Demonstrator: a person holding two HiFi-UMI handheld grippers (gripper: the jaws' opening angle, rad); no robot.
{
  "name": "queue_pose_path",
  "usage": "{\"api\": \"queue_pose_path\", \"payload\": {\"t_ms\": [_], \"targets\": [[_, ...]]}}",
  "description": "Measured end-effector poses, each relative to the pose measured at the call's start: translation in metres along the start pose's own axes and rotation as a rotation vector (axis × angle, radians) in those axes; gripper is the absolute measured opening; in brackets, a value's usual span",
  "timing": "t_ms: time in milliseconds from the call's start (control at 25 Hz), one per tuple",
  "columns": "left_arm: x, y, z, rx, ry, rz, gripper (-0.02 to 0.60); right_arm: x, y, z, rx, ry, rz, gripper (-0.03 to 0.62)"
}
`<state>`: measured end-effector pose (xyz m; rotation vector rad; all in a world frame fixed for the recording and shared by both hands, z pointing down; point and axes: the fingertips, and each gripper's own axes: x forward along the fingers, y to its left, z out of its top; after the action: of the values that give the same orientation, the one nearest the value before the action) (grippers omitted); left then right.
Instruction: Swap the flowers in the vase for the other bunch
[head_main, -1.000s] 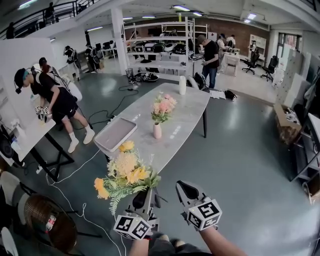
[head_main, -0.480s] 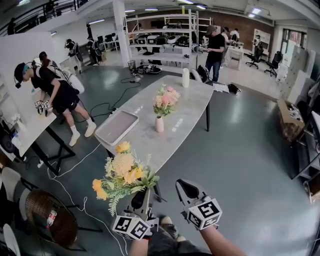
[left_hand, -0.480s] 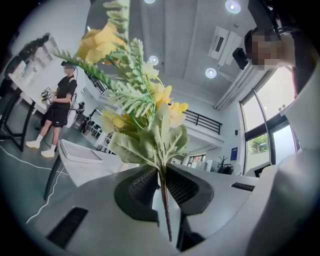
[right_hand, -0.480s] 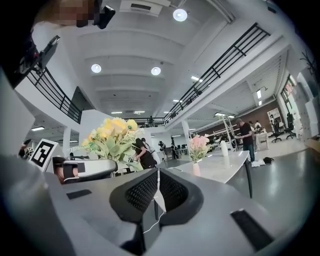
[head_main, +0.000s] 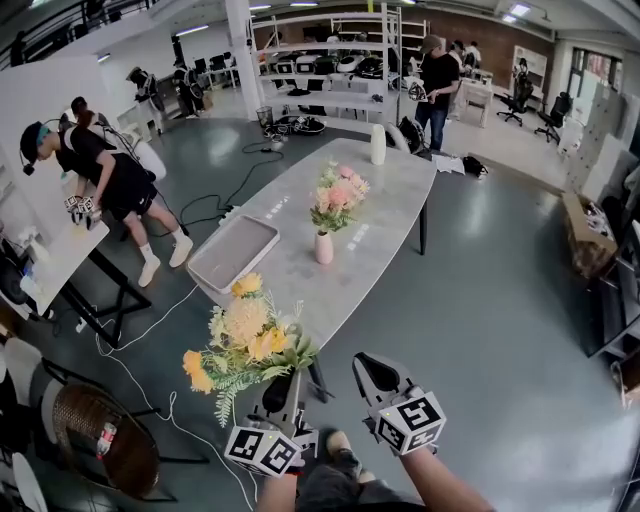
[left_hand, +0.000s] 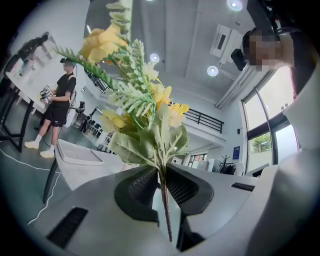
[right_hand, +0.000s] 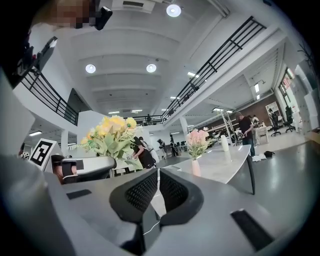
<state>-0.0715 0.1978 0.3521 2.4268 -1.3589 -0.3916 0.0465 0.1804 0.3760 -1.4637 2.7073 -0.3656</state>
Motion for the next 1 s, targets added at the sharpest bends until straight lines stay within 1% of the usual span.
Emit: {"api": "queue_pose_path", "payload": {"t_ms": [320,600,760,1000], "targets": [[0.032,0.027,-0.005,-0.015,0.02,0.006,0.055,0.036,-0.019,-0.01,0.021,0.033,0.001,0.028],[0.066,0.048,-0.002,-0.02,0.028,-0.013,0.055,0.069,-0.04,-0.004,0.026,0.036,-0.014,0.028],[0.092,0.059,0.001,-0.026,0.03,-0.039,0.056,0.091,-0.054,0.002,0.029,0.028,-0.029,0.028],[0.117,0.068,0.002,-0.028,0.044,-0.064,0.055,0.109,-0.07,0.002,0.038,0.036,-0.049,0.028]]}}
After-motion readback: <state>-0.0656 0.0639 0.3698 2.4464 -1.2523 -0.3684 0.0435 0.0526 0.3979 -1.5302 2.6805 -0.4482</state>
